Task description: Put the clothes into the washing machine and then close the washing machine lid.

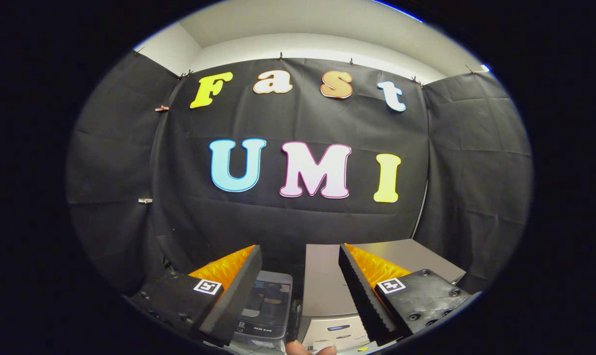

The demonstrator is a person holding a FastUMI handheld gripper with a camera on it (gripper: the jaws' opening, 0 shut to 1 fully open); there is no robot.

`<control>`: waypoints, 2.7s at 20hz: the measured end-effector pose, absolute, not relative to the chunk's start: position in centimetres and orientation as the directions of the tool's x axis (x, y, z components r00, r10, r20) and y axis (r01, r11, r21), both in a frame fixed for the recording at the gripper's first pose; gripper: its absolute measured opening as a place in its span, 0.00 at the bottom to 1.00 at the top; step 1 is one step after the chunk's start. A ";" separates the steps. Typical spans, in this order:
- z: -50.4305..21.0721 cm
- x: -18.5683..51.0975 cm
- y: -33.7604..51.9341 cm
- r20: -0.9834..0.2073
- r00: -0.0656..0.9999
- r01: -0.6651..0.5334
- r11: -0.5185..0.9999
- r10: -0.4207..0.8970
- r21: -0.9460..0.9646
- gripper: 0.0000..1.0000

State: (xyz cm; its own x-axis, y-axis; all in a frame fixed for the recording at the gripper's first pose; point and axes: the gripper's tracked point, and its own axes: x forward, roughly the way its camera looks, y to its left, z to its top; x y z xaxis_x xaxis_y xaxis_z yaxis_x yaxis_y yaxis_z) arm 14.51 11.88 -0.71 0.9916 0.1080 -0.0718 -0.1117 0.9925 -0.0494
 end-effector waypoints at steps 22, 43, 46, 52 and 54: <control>0.6 13.0 7.8 -0.043 0.998 -0.052 0.998 0.051 -0.023 0.99; 0.4 12.8 8.6 -0.042 0.998 -0.058 0.998 0.056 -0.030 0.98; 0.4 12.7 8.6 -0.041 0.998 -0.055 0.998 0.054 -0.033 0.99; 0.5 12.5 8.5 -0.040 0.998 -0.054 0.998 0.053 -0.029 0.98; 0.3 12.5 8.4 -0.042 0.998 -0.053 0.998 0.051 -0.031 0.99</control>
State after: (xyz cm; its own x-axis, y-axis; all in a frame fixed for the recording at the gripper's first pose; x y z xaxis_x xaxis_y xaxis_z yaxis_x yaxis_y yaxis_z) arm 12.54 8.41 0.28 0.9978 0.0512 -0.0416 -0.0525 0.9981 -0.0310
